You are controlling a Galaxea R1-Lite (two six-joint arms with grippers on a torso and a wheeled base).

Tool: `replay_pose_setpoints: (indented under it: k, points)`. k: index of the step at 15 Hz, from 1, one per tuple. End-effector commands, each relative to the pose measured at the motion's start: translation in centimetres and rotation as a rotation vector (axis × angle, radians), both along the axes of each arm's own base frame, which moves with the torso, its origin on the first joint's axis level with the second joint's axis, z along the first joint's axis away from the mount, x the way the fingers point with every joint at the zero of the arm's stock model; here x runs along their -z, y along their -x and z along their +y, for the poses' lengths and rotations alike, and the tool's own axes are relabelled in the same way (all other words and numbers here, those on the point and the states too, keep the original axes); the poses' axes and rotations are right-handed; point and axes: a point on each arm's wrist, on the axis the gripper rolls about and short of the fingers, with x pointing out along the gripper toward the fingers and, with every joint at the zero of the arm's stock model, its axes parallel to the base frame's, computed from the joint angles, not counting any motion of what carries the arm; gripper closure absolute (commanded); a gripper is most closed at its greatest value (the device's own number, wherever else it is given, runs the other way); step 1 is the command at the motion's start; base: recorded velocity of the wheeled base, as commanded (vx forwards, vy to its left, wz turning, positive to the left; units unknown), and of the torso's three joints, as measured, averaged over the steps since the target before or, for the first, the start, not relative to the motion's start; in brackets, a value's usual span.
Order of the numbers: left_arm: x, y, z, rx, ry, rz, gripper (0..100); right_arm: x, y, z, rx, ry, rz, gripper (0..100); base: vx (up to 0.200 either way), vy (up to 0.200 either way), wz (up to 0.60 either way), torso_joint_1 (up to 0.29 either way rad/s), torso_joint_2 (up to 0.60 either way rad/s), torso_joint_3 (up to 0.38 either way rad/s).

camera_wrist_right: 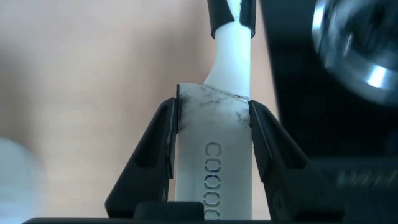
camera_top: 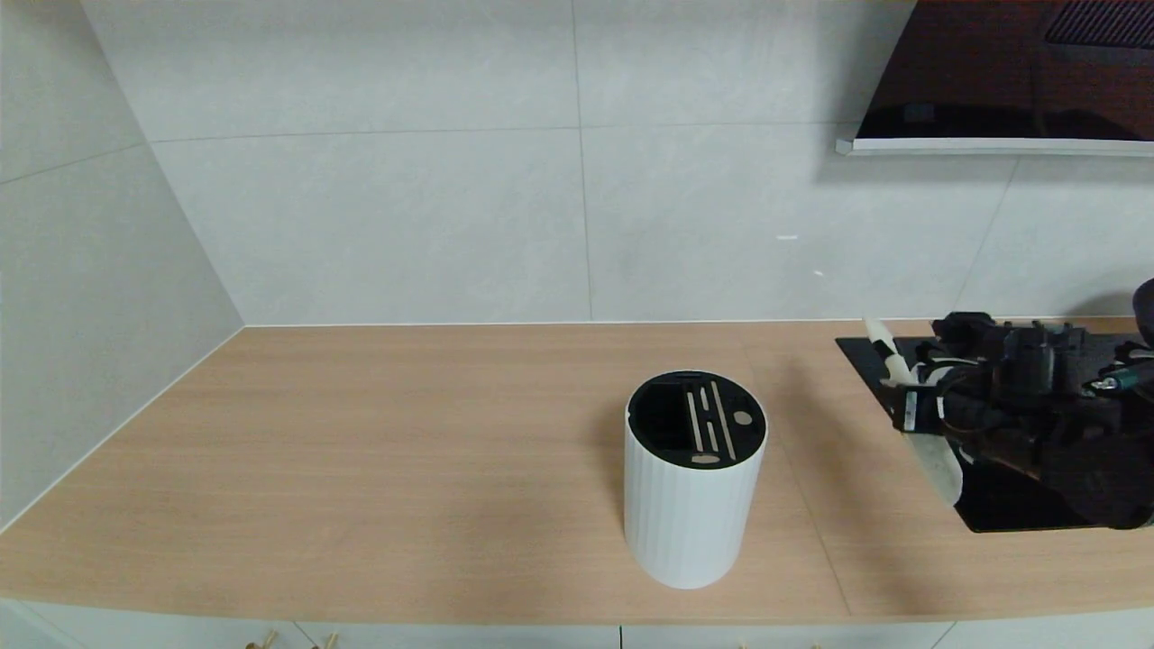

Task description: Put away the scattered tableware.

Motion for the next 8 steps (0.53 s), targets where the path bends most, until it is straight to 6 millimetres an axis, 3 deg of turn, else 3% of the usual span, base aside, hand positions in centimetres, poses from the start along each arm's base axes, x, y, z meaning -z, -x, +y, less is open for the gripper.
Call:
replay_pose_setpoints:
  k: [1,3,5,7,8]
  points:
    - [-7.6,-0.6,-0.5,0.226,0.076,0.099,0,-8.0,1.4,2.0,-0.066,-0.030,-0.209,100,0.000,0.000,0.00,0.000,0.00,0.000]
    - [-12.3,-4.4,-0.8,0.361,0.093,0.191,0,-11.7,2.4,3.6,-0.121,-0.045,-0.273,100,0.000,0.000,0.00,0.000,0.00,0.000]
    - [-15.6,-10.1,-1.0,0.402,0.106,0.264,0,-14.9,4.3,5.5,-0.194,-0.067,-0.341,100,0.000,0.000,0.00,0.000,0.00,0.000]
    - [-16.1,-15.3,-2.0,0.468,0.123,0.308,0,-16.4,6.7,7.1,-0.269,-0.090,-0.387,100,0.000,0.000,0.00,0.000,0.00,0.000]
    - [-16.0,-16.5,-2.5,0.496,0.130,0.312,0,-16.6,7.4,7.5,-0.292,-0.095,-0.391,100,0.000,0.000,0.00,0.000,0.00,0.000]
